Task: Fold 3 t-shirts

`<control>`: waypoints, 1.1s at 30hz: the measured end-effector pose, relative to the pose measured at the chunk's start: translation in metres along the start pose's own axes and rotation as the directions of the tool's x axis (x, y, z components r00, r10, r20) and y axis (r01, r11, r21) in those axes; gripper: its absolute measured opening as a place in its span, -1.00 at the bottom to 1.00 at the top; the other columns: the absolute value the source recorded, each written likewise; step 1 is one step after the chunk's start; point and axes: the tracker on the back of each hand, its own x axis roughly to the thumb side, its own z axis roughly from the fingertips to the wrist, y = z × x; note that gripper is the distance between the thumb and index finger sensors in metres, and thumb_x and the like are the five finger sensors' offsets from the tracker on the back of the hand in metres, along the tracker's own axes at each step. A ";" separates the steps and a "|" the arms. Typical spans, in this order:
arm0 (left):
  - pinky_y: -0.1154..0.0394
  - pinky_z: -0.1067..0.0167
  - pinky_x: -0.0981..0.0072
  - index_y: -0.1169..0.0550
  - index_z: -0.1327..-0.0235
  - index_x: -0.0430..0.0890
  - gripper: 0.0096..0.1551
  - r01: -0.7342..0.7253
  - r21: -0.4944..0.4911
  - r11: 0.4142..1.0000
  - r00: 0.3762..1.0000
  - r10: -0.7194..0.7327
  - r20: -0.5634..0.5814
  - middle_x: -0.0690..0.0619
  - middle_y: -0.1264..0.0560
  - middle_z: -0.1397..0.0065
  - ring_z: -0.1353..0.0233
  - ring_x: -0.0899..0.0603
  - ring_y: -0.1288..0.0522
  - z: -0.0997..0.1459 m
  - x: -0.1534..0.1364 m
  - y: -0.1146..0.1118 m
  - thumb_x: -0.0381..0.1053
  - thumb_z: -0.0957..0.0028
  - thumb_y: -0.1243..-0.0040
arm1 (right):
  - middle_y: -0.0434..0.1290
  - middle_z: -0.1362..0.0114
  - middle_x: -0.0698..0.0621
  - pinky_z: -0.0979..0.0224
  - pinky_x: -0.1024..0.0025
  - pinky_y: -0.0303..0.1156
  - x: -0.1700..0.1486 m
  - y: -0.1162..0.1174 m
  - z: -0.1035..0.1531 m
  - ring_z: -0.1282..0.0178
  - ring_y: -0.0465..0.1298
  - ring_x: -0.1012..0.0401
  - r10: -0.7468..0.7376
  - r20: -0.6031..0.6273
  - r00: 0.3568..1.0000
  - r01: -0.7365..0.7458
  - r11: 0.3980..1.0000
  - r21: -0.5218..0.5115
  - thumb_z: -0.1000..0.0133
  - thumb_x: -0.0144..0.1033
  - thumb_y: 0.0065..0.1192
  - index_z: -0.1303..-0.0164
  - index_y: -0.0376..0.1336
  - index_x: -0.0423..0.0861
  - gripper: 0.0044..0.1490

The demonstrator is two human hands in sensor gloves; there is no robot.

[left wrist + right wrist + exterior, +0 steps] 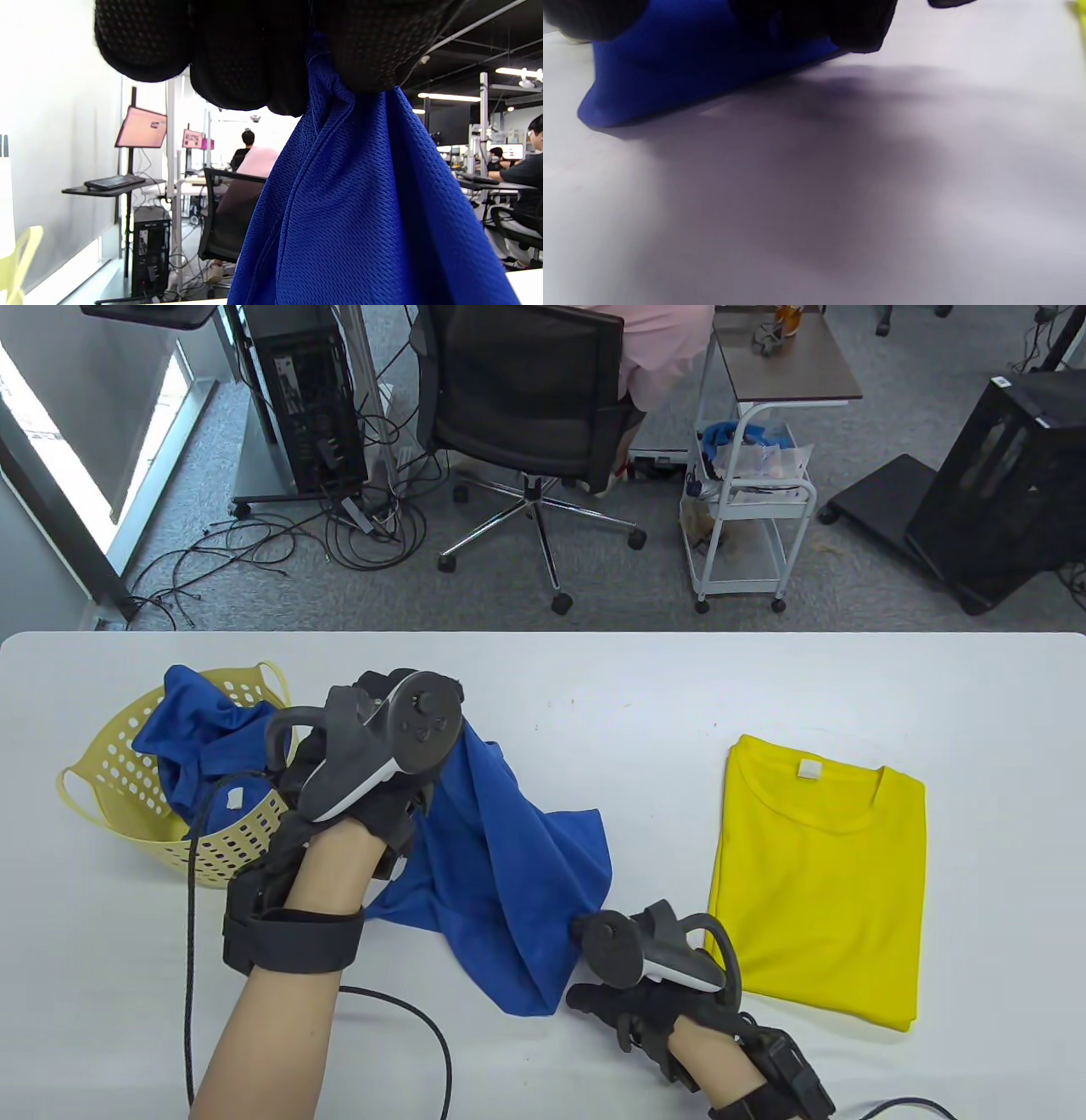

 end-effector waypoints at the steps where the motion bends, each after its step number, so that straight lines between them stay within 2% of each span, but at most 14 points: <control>1: -0.57 -0.04 0.12 -0.61 -0.08 0.13 -0.54 -0.008 -0.001 1.000 1.000 0.008 -0.004 0.09 -0.63 -0.08 -0.03 -0.05 -0.58 0.003 -0.004 -0.003 0.17 0.09 -0.28 | 0.06 -0.61 -0.16 -0.51 -0.46 -0.06 0.007 0.005 -0.006 -0.56 0.19 -0.20 0.036 -0.011 0.999 -0.036 0.999 0.010 0.15 0.33 0.16 -0.49 -0.05 -0.06 0.12; 2: -0.57 -0.04 0.12 -0.61 -0.08 0.13 -0.54 -0.016 -0.018 1.000 1.000 0.016 -0.008 0.09 -0.63 -0.08 -0.03 -0.05 -0.58 0.006 -0.008 -0.006 0.17 0.09 -0.28 | 0.02 -0.62 -0.17 -0.51 -0.48 -0.09 0.014 0.009 -0.014 -0.58 0.16 -0.20 0.107 -0.037 0.994 -0.106 0.993 0.044 0.18 0.42 0.06 -0.50 -0.09 -0.08 0.19; 4: -0.57 -0.04 0.12 -0.61 -0.08 0.13 -0.54 -0.021 -0.026 0.999 1.000 0.021 -0.012 0.09 -0.63 -0.08 -0.03 -0.05 -0.58 0.010 -0.013 -0.011 0.17 0.09 -0.28 | 0.02 -0.61 -0.18 -0.51 -0.49 -0.12 0.023 0.014 -0.023 -0.57 0.15 -0.21 0.177 -0.062 0.982 -0.174 0.983 0.057 0.20 0.45 0.03 -0.49 -0.08 -0.09 0.20; 6: -0.57 -0.04 0.12 -0.61 -0.08 0.13 -0.54 -0.016 -0.030 0.999 1.000 0.016 -0.020 0.09 -0.63 -0.08 -0.03 -0.05 -0.58 0.014 -0.021 -0.014 0.17 0.09 -0.28 | 0.06 -0.60 -0.18 -0.51 -0.49 -0.10 0.033 0.014 -0.033 -0.56 0.19 -0.19 0.270 -0.100 0.958 -0.270 0.963 0.017 0.17 0.41 0.07 -0.47 -0.04 -0.09 0.15; 7: -0.57 -0.04 0.12 -0.61 -0.08 0.13 -0.54 -0.017 -0.034 0.999 0.999 0.016 -0.028 0.09 -0.63 -0.08 -0.03 -0.05 -0.58 0.016 -0.026 -0.015 0.17 0.09 -0.28 | 0.11 -0.57 -0.17 -0.51 -0.48 -0.07 0.037 0.013 -0.037 -0.53 0.23 -0.19 0.290 -0.122 0.949 -0.292 0.956 -0.003 0.12 0.33 0.12 -0.45 0.00 -0.09 0.06; 11: -0.57 -0.04 0.12 -0.61 -0.08 0.13 -0.54 -0.015 -0.048 0.999 0.998 0.012 -0.062 0.09 -0.63 -0.08 -0.04 -0.05 -0.58 0.021 -0.045 -0.013 0.17 0.09 -0.28 | 0.24 -0.52 -0.11 -0.52 -0.43 -0.01 0.041 0.008 -0.039 -0.48 0.35 -0.14 0.306 -0.149 0.940 -0.316 0.947 -0.050 0.03 0.10 0.21 -0.34 0.15 -0.05 -0.21; 13: -0.57 -0.04 0.12 -0.61 -0.08 0.14 -0.54 -0.007 -0.047 0.999 0.997 0.004 -0.071 0.09 -0.63 -0.08 -0.03 -0.05 -0.58 0.023 -0.051 -0.012 0.17 0.09 -0.29 | 0.26 -0.52 -0.06 -0.53 -0.41 0.01 0.037 0.006 -0.037 -0.47 0.37 -0.10 0.305 -0.159 0.939 -0.317 0.947 -0.052 0.02 0.04 0.22 -0.33 0.16 0.01 -0.27; 17: -0.57 -0.05 0.11 -0.60 -0.08 0.13 -0.55 -0.007 -0.037 0.999 0.995 0.003 -0.100 0.08 -0.63 -0.09 -0.04 -0.06 -0.58 0.026 -0.060 -0.005 0.15 0.09 -0.28 | 0.43 -0.42 0.01 -0.53 -0.36 0.06 0.014 -0.014 -0.028 -0.39 0.48 -0.06 0.257 -0.210 0.943 -0.285 0.952 -0.113 0.03 -0.07 0.24 -0.20 0.32 0.08 -0.44; 20: -0.56 -0.05 0.11 -0.60 -0.09 0.13 -0.55 -0.016 -0.009 1.000 0.993 0.015 -0.118 0.08 -0.63 -0.09 -0.04 -0.06 -0.58 0.028 -0.066 0.008 0.14 0.08 -0.28 | 0.48 -0.37 0.01 -0.51 -0.34 0.10 -0.010 -0.046 -0.011 -0.35 0.51 -0.05 0.186 -0.251 0.950 -0.237 0.952 -0.192 0.04 -0.08 0.26 -0.17 0.35 0.08 -0.45; 25: -0.56 -0.06 0.11 -0.60 -0.10 0.12 -0.55 -0.042 0.048 0.998 0.988 0.048 -0.149 0.07 -0.62 -0.10 -0.05 -0.06 -0.57 0.031 -0.077 0.036 0.13 0.07 -0.26 | 0.56 -0.20 -0.02 -0.43 -0.08 0.31 -0.048 -0.131 0.037 -0.11 0.61 0.05 0.048 -0.293 0.955 -0.163 0.909 -0.383 0.03 -0.13 0.25 -0.13 0.39 0.02 -0.49; 28: -0.56 -0.06 0.11 -0.59 -0.11 0.12 -0.55 -0.068 0.081 0.994 0.985 0.080 -0.154 0.07 -0.62 -0.11 -0.06 -0.07 -0.57 0.032 -0.081 0.051 0.12 0.07 -0.25 | 0.57 -0.17 -0.04 -0.42 -0.06 0.33 -0.059 -0.176 0.067 -0.07 0.61 0.06 -0.028 -0.294 0.955 -0.123 0.866 -0.485 0.03 -0.15 0.27 -0.11 0.40 0.00 -0.49; 29: -0.56 -0.06 0.11 -0.59 -0.11 0.12 -0.55 -0.072 0.090 0.993 0.984 0.085 -0.155 0.07 -0.62 -0.11 -0.05 -0.07 -0.57 0.033 -0.082 0.054 0.12 0.07 -0.25 | 0.57 -0.17 -0.04 -0.42 -0.06 0.33 -0.060 -0.183 0.071 -0.07 0.61 0.06 -0.035 -0.289 0.957 -0.118 0.860 -0.496 0.03 -0.15 0.27 -0.11 0.40 0.00 -0.49; 30: -0.56 -0.06 0.11 -0.59 -0.11 0.11 -0.55 -0.079 0.103 0.992 0.983 0.094 -0.156 0.07 -0.62 -0.11 -0.05 -0.07 -0.57 0.033 -0.083 0.060 0.12 0.06 -0.25 | 0.57 -0.17 -0.03 -0.42 -0.06 0.33 -0.062 -0.200 0.083 -0.07 0.61 0.06 -0.045 -0.269 0.962 -0.107 0.844 -0.525 0.03 -0.16 0.28 -0.11 0.40 0.00 -0.50; 33: -0.56 -0.06 0.11 -0.59 -0.11 0.11 -0.55 -0.089 0.117 0.989 0.982 0.107 -0.155 0.07 -0.62 -0.11 -0.05 -0.07 -0.57 0.033 -0.084 0.066 0.12 0.06 -0.25 | 0.54 -0.22 -0.03 -0.45 -0.10 0.29 -0.065 -0.219 0.093 -0.12 0.59 0.04 -0.045 -0.264 0.963 -0.102 0.850 -0.516 0.02 -0.21 0.30 -0.14 0.38 0.01 -0.50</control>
